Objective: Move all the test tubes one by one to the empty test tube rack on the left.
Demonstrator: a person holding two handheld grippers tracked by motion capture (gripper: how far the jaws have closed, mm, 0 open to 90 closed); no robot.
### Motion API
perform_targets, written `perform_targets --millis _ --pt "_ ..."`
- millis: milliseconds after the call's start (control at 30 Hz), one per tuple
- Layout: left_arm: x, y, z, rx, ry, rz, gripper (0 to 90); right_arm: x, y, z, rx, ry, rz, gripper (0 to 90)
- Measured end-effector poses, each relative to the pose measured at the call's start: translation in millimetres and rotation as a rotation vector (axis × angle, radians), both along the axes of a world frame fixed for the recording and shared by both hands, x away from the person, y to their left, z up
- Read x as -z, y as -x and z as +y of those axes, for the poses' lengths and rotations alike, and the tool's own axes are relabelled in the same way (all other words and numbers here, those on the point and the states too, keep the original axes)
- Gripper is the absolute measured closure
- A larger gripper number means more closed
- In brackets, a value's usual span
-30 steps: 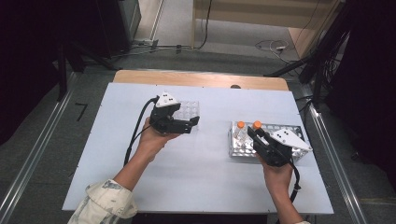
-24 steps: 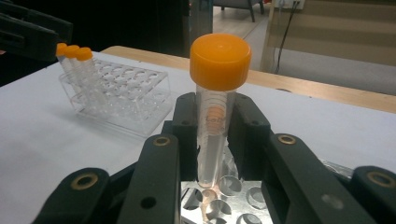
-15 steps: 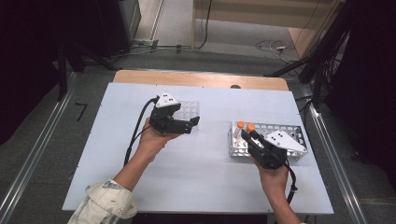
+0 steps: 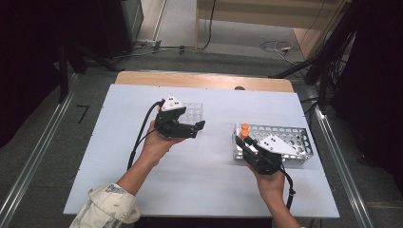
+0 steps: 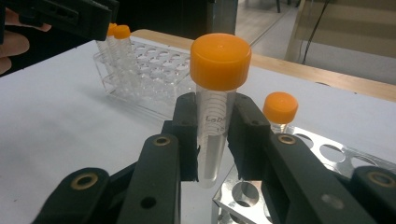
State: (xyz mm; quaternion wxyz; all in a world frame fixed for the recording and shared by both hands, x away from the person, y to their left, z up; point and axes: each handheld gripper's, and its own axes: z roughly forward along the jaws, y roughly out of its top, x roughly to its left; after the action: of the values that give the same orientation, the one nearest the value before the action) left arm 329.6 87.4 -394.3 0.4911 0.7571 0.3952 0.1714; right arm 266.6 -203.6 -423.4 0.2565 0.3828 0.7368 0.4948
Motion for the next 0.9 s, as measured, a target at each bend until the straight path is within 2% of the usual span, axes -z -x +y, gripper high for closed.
perform_targets --millis 167,333,733,900 --pt "-0.1 0.9 -0.8 0.007 -0.001 0.003 15.2 3.1 -0.3 4.0 -0.009 0.004 0.009 71.3" --pt "-1.5 6.0 -7.9 0.064 0.037 0.020 15.2 8.1 -0.9 10.6 -0.026 0.017 0.023 71.3" --pt "2.2 22.6 -37.4 0.154 0.007 0.008 15.3 19.1 -2.5 25.8 -0.068 0.043 0.057 71.3" --pt "1.9 31.0 -46.2 0.198 0.007 -0.013 21.7 22.6 -1.7 33.0 -0.088 0.053 0.067 71.3"
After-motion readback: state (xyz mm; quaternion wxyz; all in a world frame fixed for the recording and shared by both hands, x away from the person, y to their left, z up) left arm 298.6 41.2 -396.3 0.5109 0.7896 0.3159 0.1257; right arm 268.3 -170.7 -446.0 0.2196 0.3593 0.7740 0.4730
